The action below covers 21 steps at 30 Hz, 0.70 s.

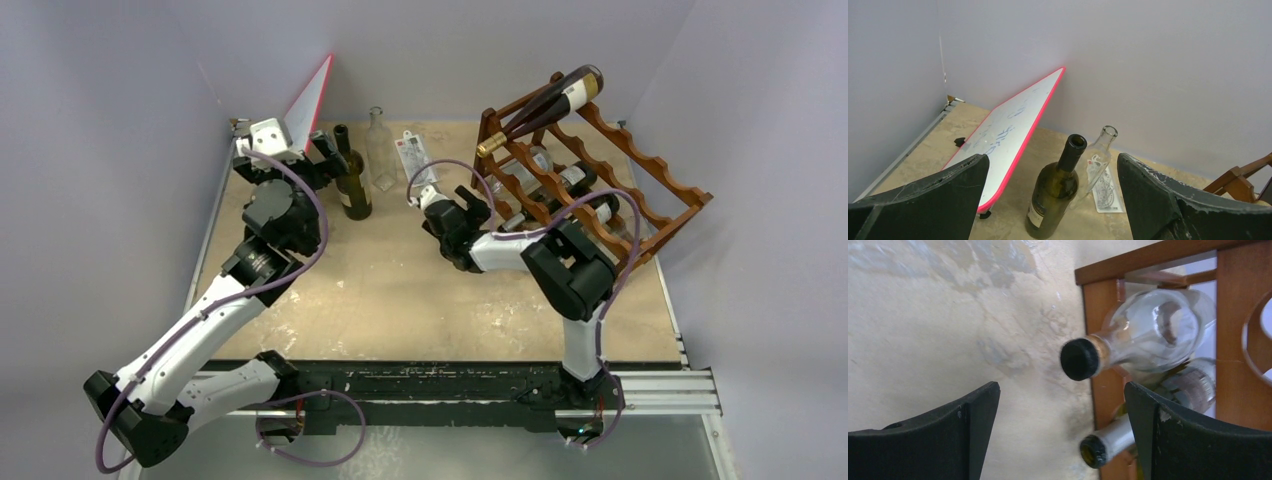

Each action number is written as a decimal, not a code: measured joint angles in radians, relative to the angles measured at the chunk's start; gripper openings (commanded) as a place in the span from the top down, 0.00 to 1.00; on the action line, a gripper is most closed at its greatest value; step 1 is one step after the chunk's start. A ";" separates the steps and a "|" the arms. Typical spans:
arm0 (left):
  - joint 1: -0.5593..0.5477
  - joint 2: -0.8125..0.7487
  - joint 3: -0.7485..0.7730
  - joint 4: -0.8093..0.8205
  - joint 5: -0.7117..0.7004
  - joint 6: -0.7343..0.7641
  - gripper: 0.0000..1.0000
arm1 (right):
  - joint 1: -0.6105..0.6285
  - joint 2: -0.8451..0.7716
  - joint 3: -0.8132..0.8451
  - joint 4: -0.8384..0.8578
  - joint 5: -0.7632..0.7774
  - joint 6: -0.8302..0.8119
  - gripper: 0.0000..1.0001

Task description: Take the wine bottle off the wine rack

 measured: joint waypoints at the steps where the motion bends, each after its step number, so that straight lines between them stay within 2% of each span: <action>1: 0.000 0.008 0.001 -0.002 0.001 0.000 0.00 | -0.008 -0.024 -0.030 0.024 -0.024 -0.040 0.04; 9: 0.014 0.043 0.002 -0.010 0.008 0.000 0.00 | -0.049 -0.177 -0.224 0.189 -0.208 -0.314 0.05; 21: 0.020 0.071 0.003 -0.026 0.027 0.000 0.00 | -0.197 -0.178 -0.325 0.428 -0.407 -0.628 0.14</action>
